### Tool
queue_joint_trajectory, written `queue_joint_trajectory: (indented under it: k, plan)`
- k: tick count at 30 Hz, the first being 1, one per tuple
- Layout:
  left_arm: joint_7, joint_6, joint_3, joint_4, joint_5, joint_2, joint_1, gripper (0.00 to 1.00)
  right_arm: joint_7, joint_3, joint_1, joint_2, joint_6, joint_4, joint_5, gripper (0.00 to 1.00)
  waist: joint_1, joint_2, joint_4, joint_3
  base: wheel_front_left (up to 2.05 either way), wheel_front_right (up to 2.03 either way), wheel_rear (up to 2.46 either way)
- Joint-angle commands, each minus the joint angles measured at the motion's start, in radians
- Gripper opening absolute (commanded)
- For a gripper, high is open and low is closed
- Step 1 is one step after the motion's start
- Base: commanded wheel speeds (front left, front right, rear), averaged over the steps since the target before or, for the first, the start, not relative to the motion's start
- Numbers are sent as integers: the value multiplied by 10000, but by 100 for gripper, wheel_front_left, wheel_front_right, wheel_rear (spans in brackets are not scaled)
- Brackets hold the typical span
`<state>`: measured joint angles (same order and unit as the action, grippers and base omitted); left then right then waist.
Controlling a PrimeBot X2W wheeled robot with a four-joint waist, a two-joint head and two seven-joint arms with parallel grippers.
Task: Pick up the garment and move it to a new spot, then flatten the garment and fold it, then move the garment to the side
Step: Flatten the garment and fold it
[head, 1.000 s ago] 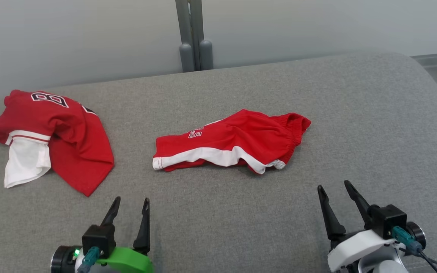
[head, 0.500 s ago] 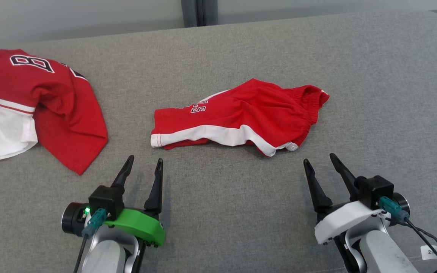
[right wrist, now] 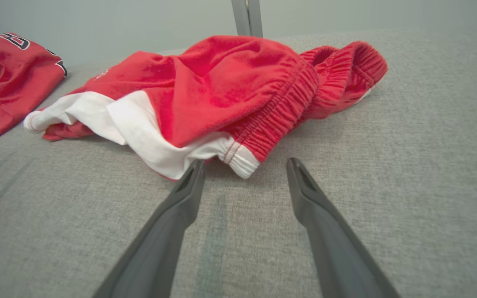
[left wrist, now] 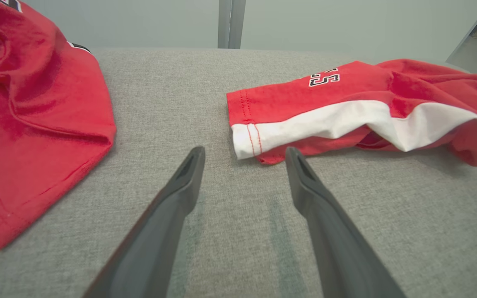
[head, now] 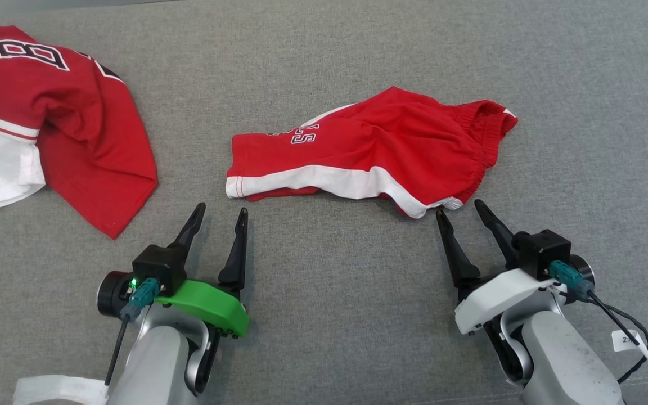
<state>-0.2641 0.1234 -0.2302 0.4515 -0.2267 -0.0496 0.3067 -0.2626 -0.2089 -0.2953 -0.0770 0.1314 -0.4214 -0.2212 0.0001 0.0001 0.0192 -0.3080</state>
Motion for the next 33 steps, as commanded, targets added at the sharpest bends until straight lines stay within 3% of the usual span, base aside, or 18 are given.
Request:
queue_joint_trajectory:
  k: [1,16,33]
  plan:
    - [-7,50,-42,92,-79,-22,238,100,-28,-41,-154,-75,-14,-33,-51,100,-1,-1,-4,-226,0,0,0]
    - [-7,85,-374,949,-818,-25,1443,100,-28,-331,-666,-39,-14,24,-53,100,-1,-1,-257,-1012,0,0,0]
    - [-6,81,-783,385,-1219,-196,1139,100,-25,-645,-400,-147,-14,-12,-105,100,-1,-1,-149,-949,0,0,0]
